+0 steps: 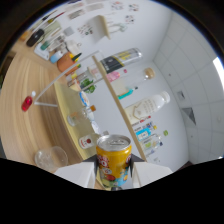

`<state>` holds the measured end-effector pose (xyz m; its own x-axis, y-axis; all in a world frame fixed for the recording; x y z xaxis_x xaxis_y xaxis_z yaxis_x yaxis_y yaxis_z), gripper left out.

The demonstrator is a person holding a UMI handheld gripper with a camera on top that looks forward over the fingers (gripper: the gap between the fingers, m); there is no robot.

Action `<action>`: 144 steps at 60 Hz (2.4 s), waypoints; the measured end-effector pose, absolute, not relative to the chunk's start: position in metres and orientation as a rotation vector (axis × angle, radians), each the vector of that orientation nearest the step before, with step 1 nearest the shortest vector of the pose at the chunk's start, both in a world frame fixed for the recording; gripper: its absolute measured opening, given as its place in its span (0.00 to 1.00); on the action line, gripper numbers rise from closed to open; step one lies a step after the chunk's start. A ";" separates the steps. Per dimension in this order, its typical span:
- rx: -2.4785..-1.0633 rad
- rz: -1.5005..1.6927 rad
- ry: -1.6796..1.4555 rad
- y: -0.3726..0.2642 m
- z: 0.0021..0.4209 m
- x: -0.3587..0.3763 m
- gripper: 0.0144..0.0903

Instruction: Make me a cup of Vodka Sunrise.

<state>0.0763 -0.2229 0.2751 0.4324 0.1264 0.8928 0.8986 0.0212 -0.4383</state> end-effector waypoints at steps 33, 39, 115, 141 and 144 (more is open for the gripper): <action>-1.813 -0.004 0.066 -0.231 0.164 0.265 0.48; -1.891 0.012 0.090 -0.222 0.116 0.276 0.48; -1.968 0.018 0.039 -0.311 0.164 0.143 0.93; -1.867 0.125 0.015 -0.246 0.201 -0.015 0.94; -1.850 0.117 0.012 -0.224 0.210 -0.023 0.95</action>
<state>-0.0227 -0.2244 0.2105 0.9948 0.0527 -0.0869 -0.0688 -0.2796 -0.9577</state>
